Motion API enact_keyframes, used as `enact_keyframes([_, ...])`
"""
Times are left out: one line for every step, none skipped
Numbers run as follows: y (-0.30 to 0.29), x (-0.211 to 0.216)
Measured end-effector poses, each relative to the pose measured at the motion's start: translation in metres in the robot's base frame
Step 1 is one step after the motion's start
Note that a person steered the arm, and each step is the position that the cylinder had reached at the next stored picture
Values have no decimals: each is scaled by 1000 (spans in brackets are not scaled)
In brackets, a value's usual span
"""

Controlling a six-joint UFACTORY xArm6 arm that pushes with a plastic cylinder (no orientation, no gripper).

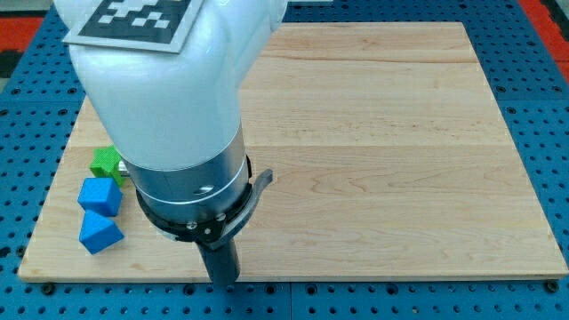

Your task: Move your hand towards the center of the board

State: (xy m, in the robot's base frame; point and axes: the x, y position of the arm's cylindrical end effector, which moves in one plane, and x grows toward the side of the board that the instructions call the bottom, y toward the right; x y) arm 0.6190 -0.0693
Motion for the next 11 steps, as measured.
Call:
enact_keyframes([-5,-1])
enact_keyframes([-9,0])
enact_keyframes([-14,0])
enact_keyframes([9,-13])
enact_keyframes([54,-58])
enact_keyframes([95,-107])
enact_keyframes([113,-146])
enact_keyframes([121,-183])
enact_keyframes([134,-244])
enact_keyframes([136,-306])
enact_keyframes([140,-361])
